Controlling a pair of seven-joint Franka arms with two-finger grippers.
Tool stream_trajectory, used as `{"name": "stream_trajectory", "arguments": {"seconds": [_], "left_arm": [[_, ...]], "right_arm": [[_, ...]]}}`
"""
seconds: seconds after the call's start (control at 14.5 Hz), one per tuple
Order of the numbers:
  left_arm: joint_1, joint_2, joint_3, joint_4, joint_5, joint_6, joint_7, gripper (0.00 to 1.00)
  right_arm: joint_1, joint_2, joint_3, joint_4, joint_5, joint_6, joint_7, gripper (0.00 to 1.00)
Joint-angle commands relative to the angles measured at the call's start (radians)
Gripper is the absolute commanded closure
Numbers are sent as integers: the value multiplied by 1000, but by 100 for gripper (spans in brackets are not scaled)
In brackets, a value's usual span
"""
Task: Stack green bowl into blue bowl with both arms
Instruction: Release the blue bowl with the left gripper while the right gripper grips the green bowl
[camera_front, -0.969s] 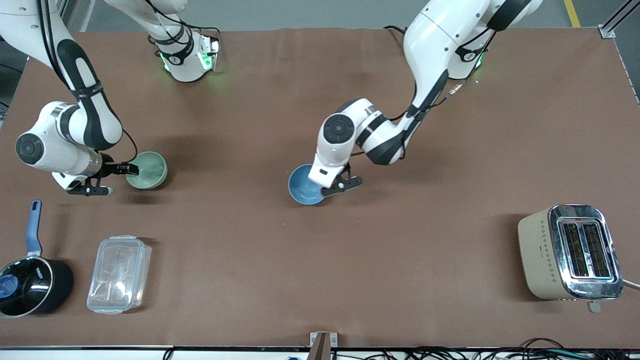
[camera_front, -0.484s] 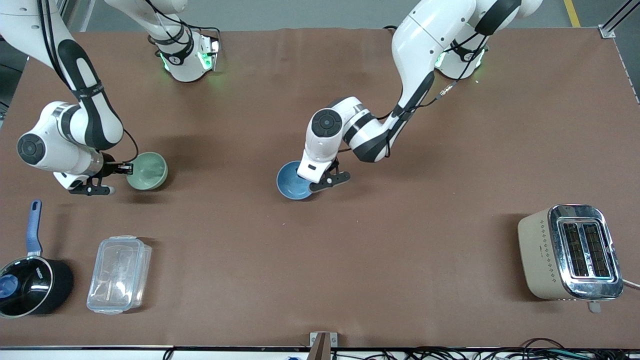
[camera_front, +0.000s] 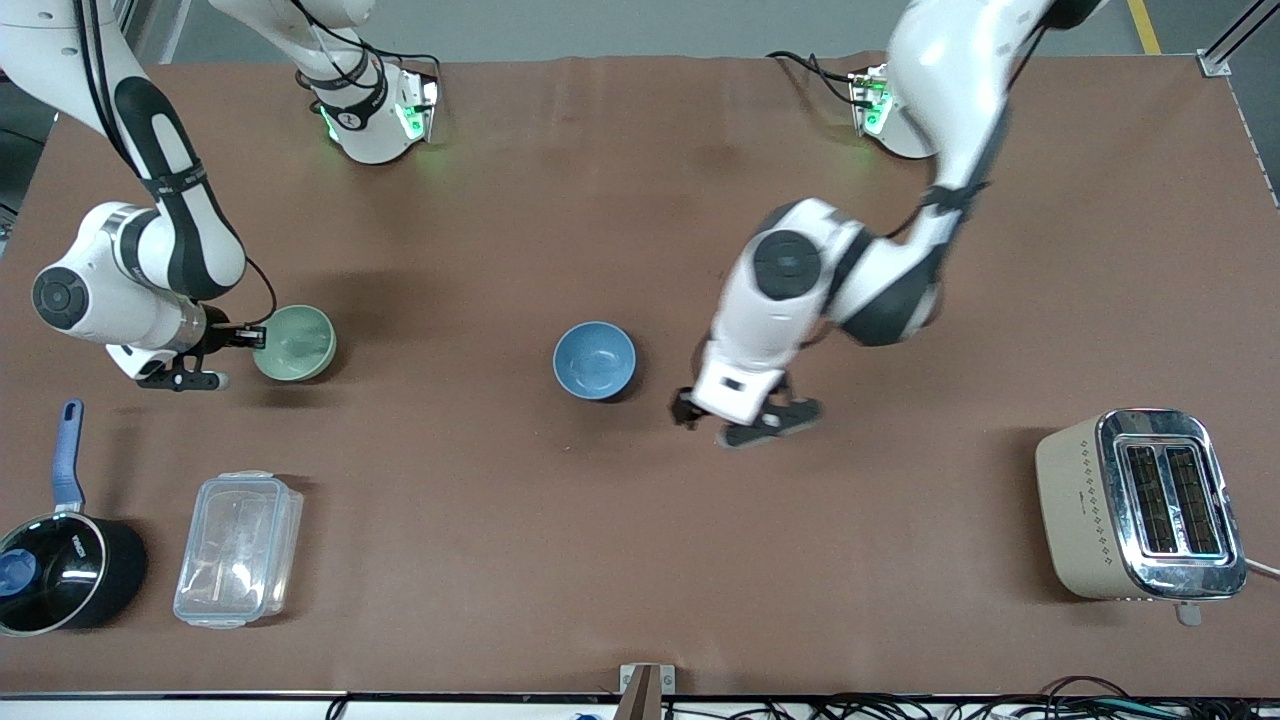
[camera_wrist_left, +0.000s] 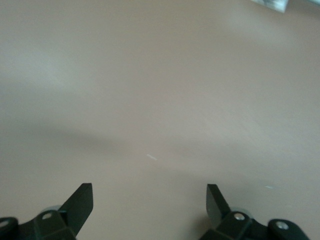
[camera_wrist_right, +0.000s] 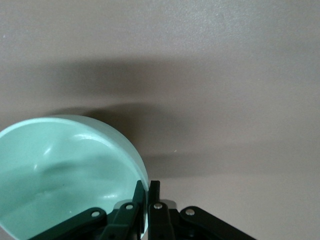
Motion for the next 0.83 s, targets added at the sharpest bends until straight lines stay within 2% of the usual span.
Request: {"name": "stream_trajectory", "arguments": {"seconds": [0.0,0.21,0.55,0.76], "left_arm": [[117,-125,-8,-43,15,-115,192,0],[232,-216,-11,-43,9,-213,342,0],[335,-323,-9,-43,5,-305,474,0],[387,-374,-14,-45,-2,-362,589,0]], "right_arm": [[1,-21,15,42,17,-97,9,100],[46,-27,15,107,134,-211,17,100],[207,-30,18,190,159,-292,297,100],[320,-24,16,246,245,-292,455,100]]}}
